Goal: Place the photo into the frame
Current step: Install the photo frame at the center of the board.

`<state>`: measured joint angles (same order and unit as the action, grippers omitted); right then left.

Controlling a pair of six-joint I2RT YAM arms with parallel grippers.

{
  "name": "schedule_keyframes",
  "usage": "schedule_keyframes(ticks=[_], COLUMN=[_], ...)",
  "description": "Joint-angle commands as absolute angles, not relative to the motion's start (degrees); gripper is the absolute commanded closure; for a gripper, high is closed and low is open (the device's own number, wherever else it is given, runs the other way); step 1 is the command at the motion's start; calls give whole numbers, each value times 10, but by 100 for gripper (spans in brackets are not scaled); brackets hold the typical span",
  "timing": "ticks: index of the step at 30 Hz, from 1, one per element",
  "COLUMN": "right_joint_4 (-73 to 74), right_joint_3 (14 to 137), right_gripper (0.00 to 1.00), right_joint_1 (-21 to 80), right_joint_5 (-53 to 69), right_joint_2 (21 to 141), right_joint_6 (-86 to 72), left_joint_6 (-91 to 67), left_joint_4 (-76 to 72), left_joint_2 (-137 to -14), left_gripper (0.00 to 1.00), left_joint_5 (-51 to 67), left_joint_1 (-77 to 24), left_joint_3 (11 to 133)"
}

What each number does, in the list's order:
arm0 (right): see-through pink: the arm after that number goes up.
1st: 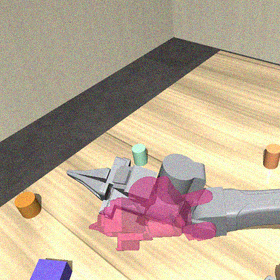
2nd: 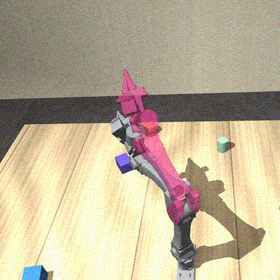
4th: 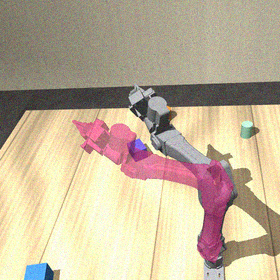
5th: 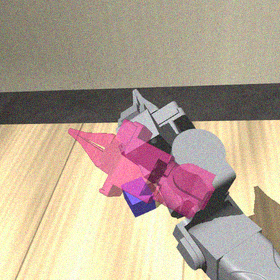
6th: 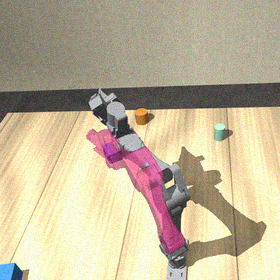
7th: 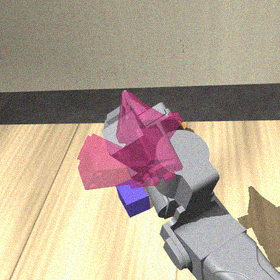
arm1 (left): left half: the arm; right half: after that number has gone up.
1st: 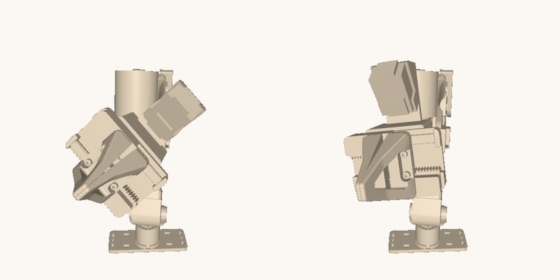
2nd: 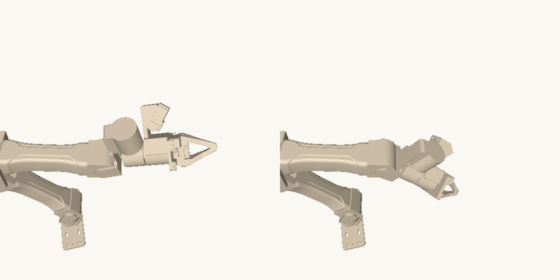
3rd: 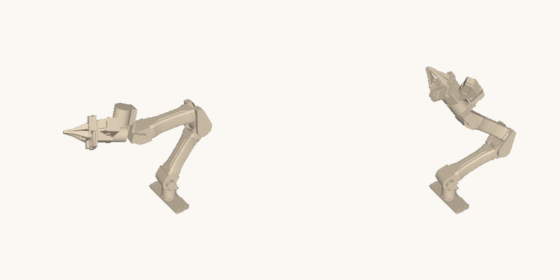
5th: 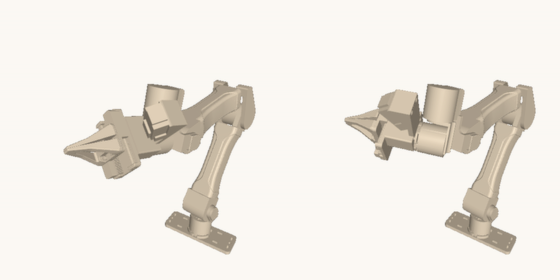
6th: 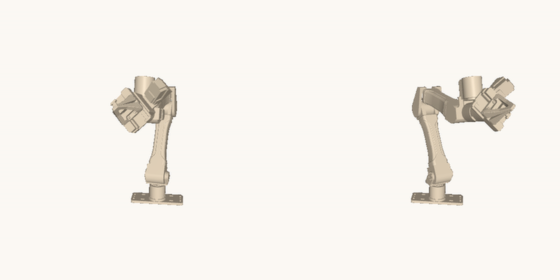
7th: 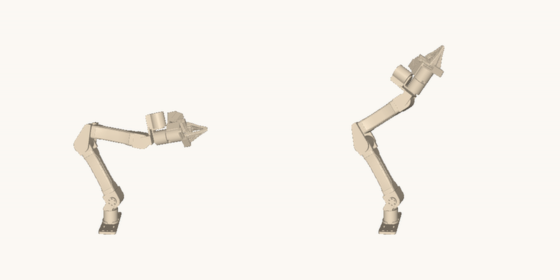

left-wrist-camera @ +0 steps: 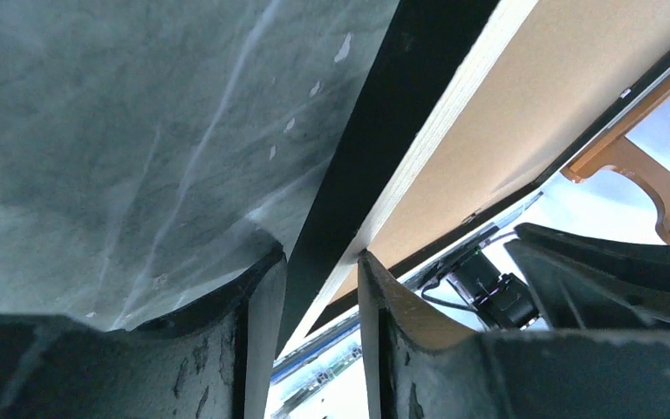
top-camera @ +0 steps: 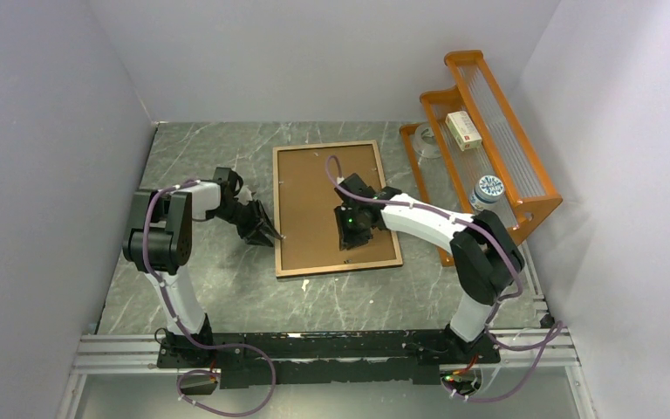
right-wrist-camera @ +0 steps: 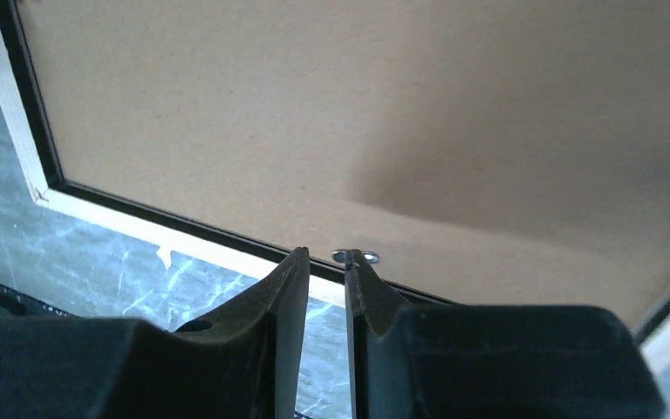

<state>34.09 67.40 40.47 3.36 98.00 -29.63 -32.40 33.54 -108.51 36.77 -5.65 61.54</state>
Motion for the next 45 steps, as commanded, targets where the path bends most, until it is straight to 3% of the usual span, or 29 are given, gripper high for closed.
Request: schedule_keyframes(ticks=[1,28,45], right_joint_4=[308,361,420], right_joint_3=[680,655,664], right_gripper=[75,76,65], right_joint_1=[419,441,442], right_joint_5=[80,29,-24], right_joint_2=[999,1040,1042], right_joint_6=[-305,-290,-300], left_joint_6=[-314,-313,-313], left_joint_4=[335,341,343], left_joint_2=[-1075,-1075,-1080], left_gripper=[58,63,64], left_joint_5=[326,320,314], left_joint_1=[-60,-61,-60], left_joint_3=[595,595,598])
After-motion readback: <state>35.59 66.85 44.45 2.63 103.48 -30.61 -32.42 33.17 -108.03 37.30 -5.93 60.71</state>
